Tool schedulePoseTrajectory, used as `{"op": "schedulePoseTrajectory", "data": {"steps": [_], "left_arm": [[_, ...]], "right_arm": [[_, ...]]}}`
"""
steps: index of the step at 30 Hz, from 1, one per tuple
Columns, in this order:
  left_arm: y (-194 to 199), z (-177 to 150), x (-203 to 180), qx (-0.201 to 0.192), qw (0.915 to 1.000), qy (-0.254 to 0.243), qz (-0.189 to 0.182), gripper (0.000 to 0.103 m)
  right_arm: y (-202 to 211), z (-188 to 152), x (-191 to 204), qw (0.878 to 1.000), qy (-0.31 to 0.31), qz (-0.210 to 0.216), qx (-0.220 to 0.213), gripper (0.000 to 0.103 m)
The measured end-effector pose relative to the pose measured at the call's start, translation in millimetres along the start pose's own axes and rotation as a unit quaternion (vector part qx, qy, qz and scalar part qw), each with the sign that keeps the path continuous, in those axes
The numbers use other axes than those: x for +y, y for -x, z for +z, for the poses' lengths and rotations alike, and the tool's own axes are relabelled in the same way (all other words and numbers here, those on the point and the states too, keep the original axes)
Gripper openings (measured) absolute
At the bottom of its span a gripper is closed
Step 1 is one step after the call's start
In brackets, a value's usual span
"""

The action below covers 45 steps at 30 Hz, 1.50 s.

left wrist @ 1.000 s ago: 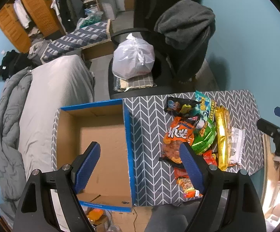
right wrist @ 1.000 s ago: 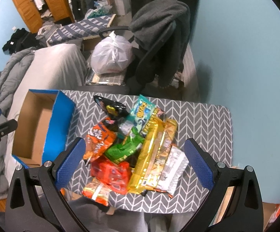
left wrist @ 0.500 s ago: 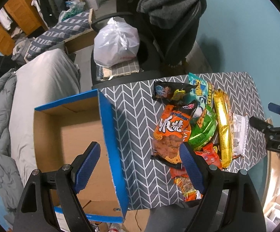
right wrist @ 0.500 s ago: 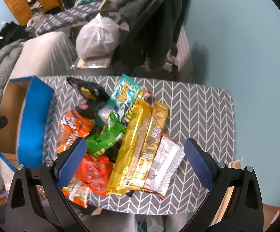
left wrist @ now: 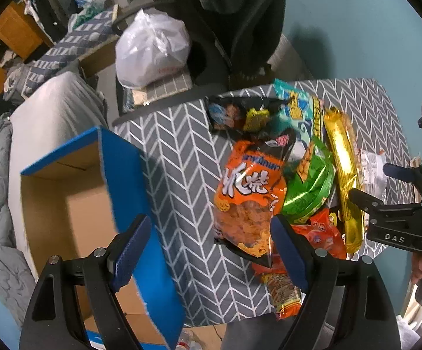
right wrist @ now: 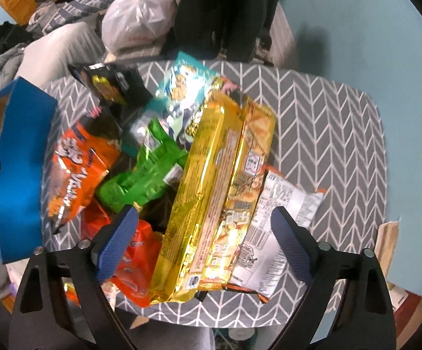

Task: Organize snacks
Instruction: 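Grasp the yellow biscuit pack with the right tool while the left grasps the orange chip bag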

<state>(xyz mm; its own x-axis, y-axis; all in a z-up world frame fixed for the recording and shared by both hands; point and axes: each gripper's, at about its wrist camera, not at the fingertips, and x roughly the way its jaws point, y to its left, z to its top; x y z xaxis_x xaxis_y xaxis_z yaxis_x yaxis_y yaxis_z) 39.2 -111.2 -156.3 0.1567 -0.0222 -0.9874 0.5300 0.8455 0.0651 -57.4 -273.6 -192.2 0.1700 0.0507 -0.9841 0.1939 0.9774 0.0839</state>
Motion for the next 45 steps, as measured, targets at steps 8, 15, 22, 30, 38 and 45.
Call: {"op": "schedulePoseTrajectory", "data": {"steps": [8,15,22,30,38,45], "left_arm": [[-25.1,0.3,-7.5,0.021,0.9991,0.015,-0.032,0.085],[-39.2,9.9,-11.0,0.020,0.9980,0.028,-0.053,0.085],[-53.2,15.6,-21.6,0.022,0.9987,0.003,-0.045,0.085],[-83.2,17.6,-30.9,0.050,0.9983,-0.015,-0.028,0.085],[-112.9,20.4,-32.9,0.073,0.9963,0.004,-0.047,0.085],[-114.4,24.2,-38.4,0.056,0.9975,-0.002,-0.042,0.065]], "right_arm": [[-20.9,-8.2,-1.1,1.000,-0.015,0.011,0.010,0.084],[-31.5,-7.4,3.8,0.999,-0.018,0.024,0.015,0.072],[-38.8,-7.8,5.5,0.999,-0.024,0.019,0.019,0.044],[-20.6,-14.3,-20.0,0.998,-0.045,0.051,0.006,0.039],[6.2,-28.1,-40.1,0.996,-0.058,0.071,-0.004,0.038],[25.3,-42.5,-41.2,0.995,-0.053,0.083,-0.025,0.038]]}}
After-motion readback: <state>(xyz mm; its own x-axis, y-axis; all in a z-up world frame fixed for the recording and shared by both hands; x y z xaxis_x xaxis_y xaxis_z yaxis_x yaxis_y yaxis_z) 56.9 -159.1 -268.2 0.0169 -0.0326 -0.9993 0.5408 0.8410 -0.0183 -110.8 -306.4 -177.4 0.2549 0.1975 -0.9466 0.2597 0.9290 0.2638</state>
